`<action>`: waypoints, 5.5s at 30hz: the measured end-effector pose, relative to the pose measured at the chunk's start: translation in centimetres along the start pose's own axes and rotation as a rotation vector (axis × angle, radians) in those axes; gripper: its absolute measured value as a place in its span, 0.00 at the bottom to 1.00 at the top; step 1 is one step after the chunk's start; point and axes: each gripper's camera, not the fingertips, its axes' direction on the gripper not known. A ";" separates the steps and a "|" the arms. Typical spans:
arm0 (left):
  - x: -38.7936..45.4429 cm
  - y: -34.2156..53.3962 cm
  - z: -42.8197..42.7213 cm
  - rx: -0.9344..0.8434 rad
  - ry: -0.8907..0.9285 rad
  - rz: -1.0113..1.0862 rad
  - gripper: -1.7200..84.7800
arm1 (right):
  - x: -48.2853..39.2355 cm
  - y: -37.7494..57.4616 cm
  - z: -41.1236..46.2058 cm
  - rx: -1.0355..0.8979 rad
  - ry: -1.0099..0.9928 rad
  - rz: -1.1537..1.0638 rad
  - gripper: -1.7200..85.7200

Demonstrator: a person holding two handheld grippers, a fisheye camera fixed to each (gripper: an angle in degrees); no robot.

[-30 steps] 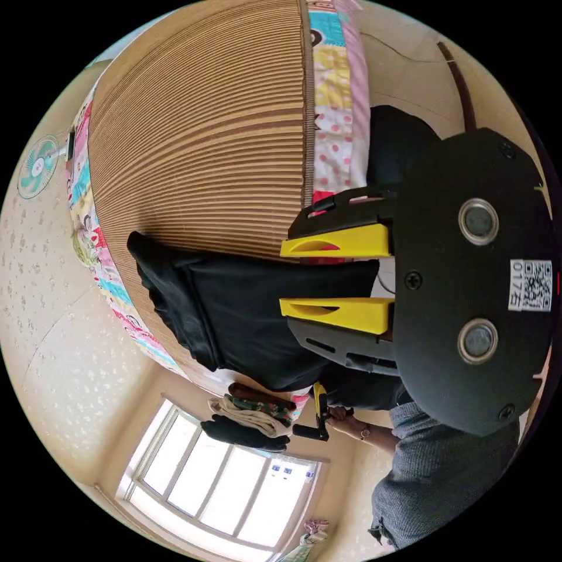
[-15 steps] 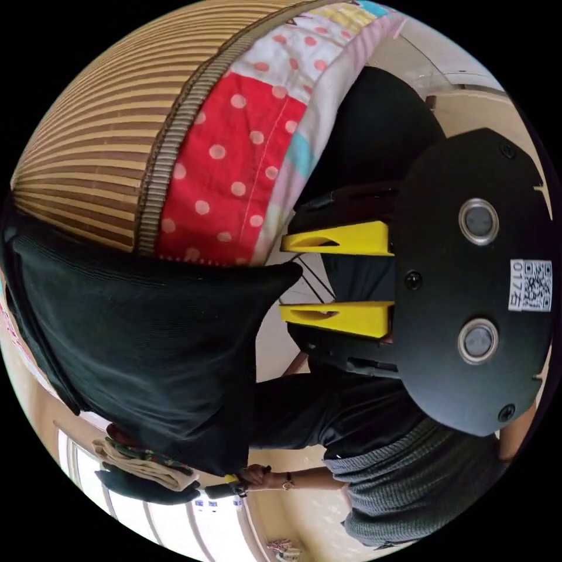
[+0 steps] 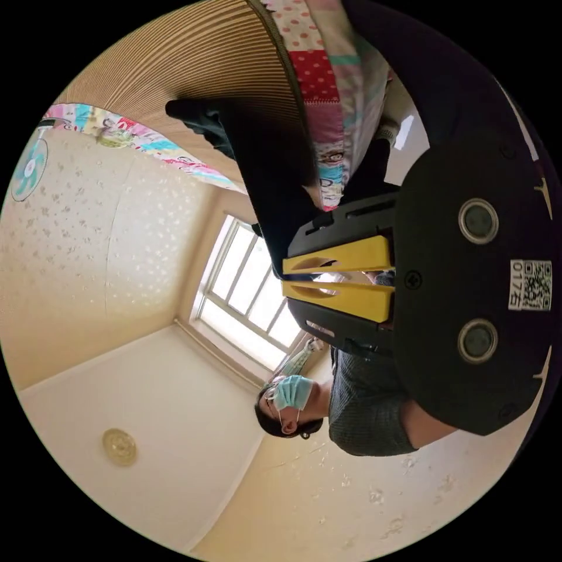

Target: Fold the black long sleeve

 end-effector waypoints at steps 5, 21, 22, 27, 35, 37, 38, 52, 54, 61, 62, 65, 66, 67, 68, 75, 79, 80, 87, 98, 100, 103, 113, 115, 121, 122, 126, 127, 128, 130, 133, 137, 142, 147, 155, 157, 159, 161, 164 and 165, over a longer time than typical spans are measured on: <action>-1.6 -3.5 0.8 0.207 -0.369 -0.058 0.05 | 1.5 -0.8 -1.7 0.159 0.039 0.083 0.04; -13.7 -23.2 7.2 0.422 -0.937 -0.110 0.17 | 18.6 -24.3 8.7 0.284 0.645 0.280 0.14; -13.4 -21.9 7.8 0.399 -1.003 -0.085 0.18 | 18.4 -23.9 9.1 0.276 0.645 0.254 0.14; -15.1 -15.3 10.1 0.249 -1.231 -0.196 0.21 | 16.6 -17.7 16.0 -0.041 0.958 0.037 0.11; -18.6 -12.2 11.5 0.303 -0.935 -0.397 0.10 | 18.7 -9.7 24.2 -0.293 1.188 -0.072 0.07; -17.2 -14.5 13.0 0.282 -0.906 -0.294 0.08 | 19.9 -8.8 25.6 -0.353 1.285 -0.098 0.06; -16.0 -16.2 14.9 0.262 -0.871 -0.213 0.08 | 20.1 -8.6 26.0 -0.375 1.306 -0.118 0.06; -16.8 -15.4 48.7 -0.426 -0.705 0.413 0.14 | 11.5 -2.0 14.1 -0.239 1.227 0.113 0.07; -16.8 -13.4 44.9 -0.190 -0.893 0.359 0.14 | 10.6 0.5 9.6 -0.215 1.151 0.207 0.10; -27.0 -11.9 33.4 -0.029 -1.041 -0.250 0.23 | 9.5 5.2 2.2 -0.137 0.831 0.294 0.16; -29.5 -11.6 34.2 -0.124 -0.979 -0.324 0.22 | 9.4 5.5 1.8 -0.121 0.794 0.291 0.17; -31.3 -10.7 36.3 -0.234 -0.872 -0.398 0.12 | 9.8 5.5 0.9 -0.040 0.664 0.307 0.22; -31.1 -10.4 36.8 -0.250 -0.847 -0.390 0.11 | 10.4 5.4 0.5 0.004 0.590 0.328 0.25; -30.2 -9.8 38.2 -0.291 -0.815 -0.347 0.10 | 10.8 5.3 0.3 0.023 0.549 0.339 0.27; -28.7 -9.0 39.8 -0.347 -0.807 -0.288 0.10 | 11.7 5.1 0.0 0.057 0.470 0.366 0.28; -21.2 -2.5 45.3 -0.583 -0.783 -0.037 0.10 | 15.4 2.2 -0.3 0.103 0.112 0.391 0.15; -18.0 -1.8 43.2 -0.514 -0.883 0.049 0.15 | 10.7 -2.6 -3.8 0.099 0.241 0.133 0.11; -17.8 -1.7 42.5 -0.506 -0.937 0.050 0.16 | 8.5 -4.5 -5.7 0.110 0.282 0.043 0.11; -20.3 -1.0 39.8 -0.484 -1.069 -0.059 0.19 | -0.6 -14.0 -22.2 0.254 0.631 -0.185 0.13; -20.6 -3.8 36.9 -0.167 -1.627 0.031 0.31 | -0.4 -5.4 -25.3 0.414 1.792 0.289 0.26; -22.0 -5.4 36.9 -0.137 -1.689 0.045 0.31 | 1.2 -5.8 -19.2 0.386 1.774 0.186 0.27; -26.0 -7.6 36.6 -0.091 -1.750 -0.006 0.31 | 6.9 -7.3 -7.1 0.198 1.639 0.071 0.29; -31.9 -9.5 39.2 -0.030 -1.952 -0.055 0.38 | 25.0 -9.8 26.1 -0.255 1.621 0.051 0.38; -32.0 -9.4 39.5 -0.034 -1.955 -0.045 0.38 | 26.4 -9.3 28.7 -0.279 1.741 0.030 0.38; -32.1 -9.4 40.2 -0.038 -1.958 -0.045 0.38 | 26.9 -8.8 29.7 -0.235 1.711 0.044 0.37; -32.1 -9.4 40.2 -0.036 -1.958 -0.046 0.38 | 27.0 -8.6 30.0 -0.243 1.714 0.041 0.37; -32.1 -9.6 40.3 -0.038 -1.961 -0.045 0.38 | 27.3 -8.2 30.4 -0.246 1.716 0.045 0.37; -32.2 -9.6 40.3 -0.037 -1.960 -0.045 0.38 | 27.4 -8.1 30.5 -0.247 1.717 0.045 0.37; -32.2 -9.7 40.3 -0.036 -1.960 -0.045 0.38 | 27.4 -8.0 30.6 -0.248 1.719 0.044 0.37; -32.2 -9.8 40.3 -0.037 -1.962 -0.044 0.38 | 27.5 -7.8 30.6 -0.247 1.718 0.045 0.37; -32.2 -9.9 40.2 -0.036 -1.962 -0.044 0.38 | 27.6 -7.5 30.8 -0.248 1.720 0.045 0.37; -32.1 -10.2 40.0 -0.036 -1.963 -0.044 0.38 | 27.7 -7.0 30.8 -0.248 1.720 0.046 0.37; -32.0 -10.6 39.7 -0.036 -1.964 -0.043 0.38 | 27.8 -6.5 30.7 -0.248 1.721 0.047 0.37; -31.9 -11.0 39.3 -0.036 -1.966 -0.043 0.38 | 27.8 -6.0 30.5 -0.249 1.722 0.048 0.37; -31.5 -11.7 38.7 -0.035 -1.967 -0.042 0.38 | 27.8 -5.4 30.0 -0.249 1.724 0.049 0.37; -31.5 -11.8 38.5 -0.035 -1.968 -0.042 0.38 | 27.8 -5.3 29.8 -0.249 1.724 0.049 0.37; -31.4 -11.9 38.4 -0.035 -1.968 -0.042 0.38 | 27.8 -5.1 29.6 -0.249 1.725 0.049 0.37; -31.3 -12.1 38.2 -0.035 -1.968 -0.042 0.38 | 27.8 -5.0 29.5 -0.249 1.725 0.049 0.37; -31.1 -12.3 37.9 -0.034 -1.969 -0.041 0.38 | 27.7 -4.9 29.2 -0.249 1.726 0.049 0.37; -31.1 -12.4 37.9 -0.034 -1.969 -0.041 0.38 | 27.7 -4.8 29.1 -0.249 1.726 0.050 0.37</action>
